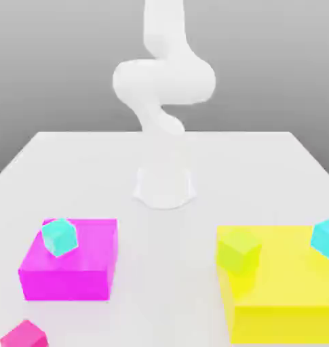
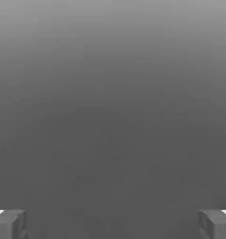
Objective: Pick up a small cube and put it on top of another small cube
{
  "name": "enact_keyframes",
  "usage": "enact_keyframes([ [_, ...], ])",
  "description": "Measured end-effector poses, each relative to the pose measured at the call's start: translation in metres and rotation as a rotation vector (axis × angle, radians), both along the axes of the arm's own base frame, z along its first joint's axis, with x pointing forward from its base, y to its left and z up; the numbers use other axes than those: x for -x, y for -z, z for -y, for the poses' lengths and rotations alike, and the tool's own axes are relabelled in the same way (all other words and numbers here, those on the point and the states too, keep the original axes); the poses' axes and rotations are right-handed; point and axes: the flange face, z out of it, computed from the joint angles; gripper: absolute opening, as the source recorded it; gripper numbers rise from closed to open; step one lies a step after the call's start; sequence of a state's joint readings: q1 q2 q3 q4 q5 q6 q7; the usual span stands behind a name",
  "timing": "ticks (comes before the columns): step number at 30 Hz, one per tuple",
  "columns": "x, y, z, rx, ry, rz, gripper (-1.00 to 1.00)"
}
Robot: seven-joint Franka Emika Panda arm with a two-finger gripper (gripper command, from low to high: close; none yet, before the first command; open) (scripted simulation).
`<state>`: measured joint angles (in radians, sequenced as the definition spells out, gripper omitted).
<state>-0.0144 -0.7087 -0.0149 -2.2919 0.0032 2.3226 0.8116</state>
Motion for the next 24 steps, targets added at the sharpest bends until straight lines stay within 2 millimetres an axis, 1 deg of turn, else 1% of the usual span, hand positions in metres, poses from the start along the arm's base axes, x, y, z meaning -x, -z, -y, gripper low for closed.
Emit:
enact_keyframes([
  [3, -0.038, 0.036, 0.018, -0.027, 0.045, -0.075, 0.00],
  [6, -0.070, 0.075, 0.037, -0.052, 0.091, -0.146, 0.00],
  [9, -0.097, 0.118, 0.058, -0.076, 0.138, -0.216, 0.00],
  [12, -0.119, 0.163, 0.079, -0.099, 0.188, -0.286, 0.00],
  [15, -0.136, 0.211, 0.101, -0.122, 0.240, -0.355, 0.00],
  [18, -0.147, 0.261, 0.127, -0.144, 0.299, -0.424, 0.00],
  [20, -0.150, 0.296, 0.145, -0.158, 0.340, -0.469, 0.00],
  [24, -0.153, 0.366, 0.169, -0.181, 0.405, -0.561, 0.00],
])
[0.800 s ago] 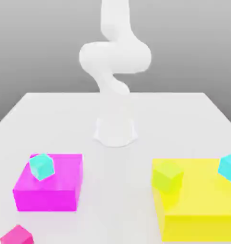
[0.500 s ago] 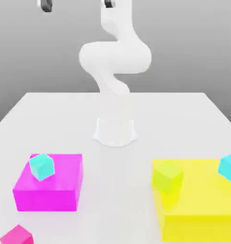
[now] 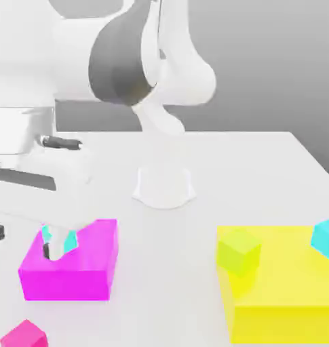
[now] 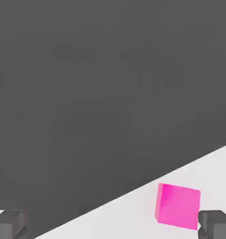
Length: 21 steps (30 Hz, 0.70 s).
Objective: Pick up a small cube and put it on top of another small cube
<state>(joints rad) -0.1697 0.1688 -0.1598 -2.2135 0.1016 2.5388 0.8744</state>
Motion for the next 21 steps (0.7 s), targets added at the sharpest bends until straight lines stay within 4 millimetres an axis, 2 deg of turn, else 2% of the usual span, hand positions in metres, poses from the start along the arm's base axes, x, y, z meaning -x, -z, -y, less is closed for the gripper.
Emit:
enact_keyframes([
  [6, 0.017, 0.108, 0.038, -0.028, 0.104, -0.139, 0.00],
  [10, 0.021, 0.171, 0.044, -0.031, 0.119, -0.159, 0.00],
  [11, 0.021, 0.182, 0.044, -0.031, 0.119, -0.160, -1.00],
  [16, 0.021, 0.182, 0.044, -0.032, 0.119, -0.160, -1.00],
  [17, 0.022, 0.187, 0.044, -0.032, 0.120, -0.160, -1.00],
  [19, 0.021, 0.172, 0.044, -0.032, 0.120, -0.160, -1.00],
  [21, 0.021, 0.146, 0.044, -0.032, 0.120, -0.160, -1.00],
])
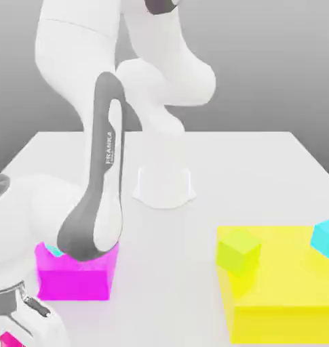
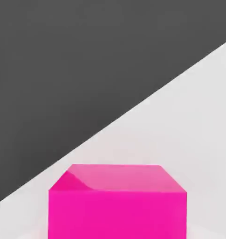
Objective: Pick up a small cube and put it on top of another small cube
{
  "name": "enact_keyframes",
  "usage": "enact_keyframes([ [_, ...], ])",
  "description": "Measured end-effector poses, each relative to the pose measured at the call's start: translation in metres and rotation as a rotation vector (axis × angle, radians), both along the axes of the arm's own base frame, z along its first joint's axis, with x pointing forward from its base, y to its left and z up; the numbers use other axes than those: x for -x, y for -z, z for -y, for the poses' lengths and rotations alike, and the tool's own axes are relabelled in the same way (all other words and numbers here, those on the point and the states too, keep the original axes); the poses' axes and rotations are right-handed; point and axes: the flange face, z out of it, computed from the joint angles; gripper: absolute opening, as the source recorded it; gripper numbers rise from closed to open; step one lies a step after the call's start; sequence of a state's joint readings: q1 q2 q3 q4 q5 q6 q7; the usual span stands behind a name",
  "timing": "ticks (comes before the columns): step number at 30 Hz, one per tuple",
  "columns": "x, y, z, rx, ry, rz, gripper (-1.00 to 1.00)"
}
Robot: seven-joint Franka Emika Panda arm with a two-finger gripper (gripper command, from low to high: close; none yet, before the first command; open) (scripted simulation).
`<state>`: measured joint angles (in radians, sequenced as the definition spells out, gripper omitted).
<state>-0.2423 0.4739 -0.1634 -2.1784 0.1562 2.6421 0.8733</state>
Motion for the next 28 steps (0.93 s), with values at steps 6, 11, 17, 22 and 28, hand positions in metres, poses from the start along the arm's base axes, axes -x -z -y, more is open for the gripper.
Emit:
enact_keyframes([
  [6, -0.005, -0.068, -0.098, -0.016, -0.332, 0.005, -1.00],
  [11, 0.015, -0.112, -0.213, -0.023, -0.733, 0.006, -1.00],
  [17, 0.072, -0.154, -0.313, -0.017, -1.178, 0.004, -1.00],
  [22, 0.114, -0.151, -0.359, -0.005, -1.437, 0.000, -1.00],
  [28, 0.117, -0.115, -0.361, -0.002, -1.451, -0.001, 1.00],
])
